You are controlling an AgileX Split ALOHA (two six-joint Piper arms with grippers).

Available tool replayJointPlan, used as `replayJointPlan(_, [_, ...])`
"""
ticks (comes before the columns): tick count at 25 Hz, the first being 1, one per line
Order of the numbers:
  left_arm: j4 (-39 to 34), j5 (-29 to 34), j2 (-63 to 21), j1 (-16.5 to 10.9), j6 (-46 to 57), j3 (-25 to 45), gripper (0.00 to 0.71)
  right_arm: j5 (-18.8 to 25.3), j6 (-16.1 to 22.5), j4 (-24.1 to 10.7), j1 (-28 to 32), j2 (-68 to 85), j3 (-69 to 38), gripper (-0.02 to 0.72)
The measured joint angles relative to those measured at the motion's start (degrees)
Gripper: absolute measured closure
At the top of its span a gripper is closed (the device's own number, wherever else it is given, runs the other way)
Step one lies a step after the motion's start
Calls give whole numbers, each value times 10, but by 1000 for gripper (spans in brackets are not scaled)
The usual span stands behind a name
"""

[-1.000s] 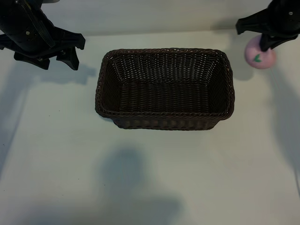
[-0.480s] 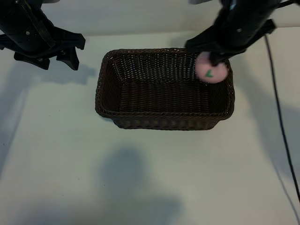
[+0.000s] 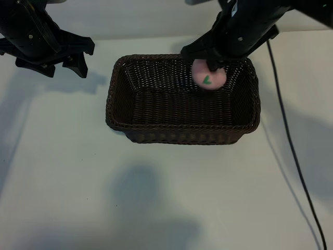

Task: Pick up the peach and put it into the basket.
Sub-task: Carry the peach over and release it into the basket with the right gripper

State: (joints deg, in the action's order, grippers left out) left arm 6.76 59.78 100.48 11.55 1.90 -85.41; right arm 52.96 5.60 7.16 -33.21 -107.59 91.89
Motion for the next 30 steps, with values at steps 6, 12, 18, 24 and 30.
replayJointPlan(6, [0,1,0,0,0,0,123,-9,-28,9,-21,-67,0,662])
replayJointPlan(12, [0,1,0,0,0,0,123,-16,-35,14,-29,-115,0,662])
replayJointPlan(18, [0,1,0,0,0,0,123,-17,-36,13,-29,-118,0,657])
replayJointPlan(24, [0,1,0,0,0,0,123,-5,-33,13,-29,-118,1,489])
replayJointPlan(30, [0,1,0,0,0,0,123,63,-32,2,-29,-118,56,180])
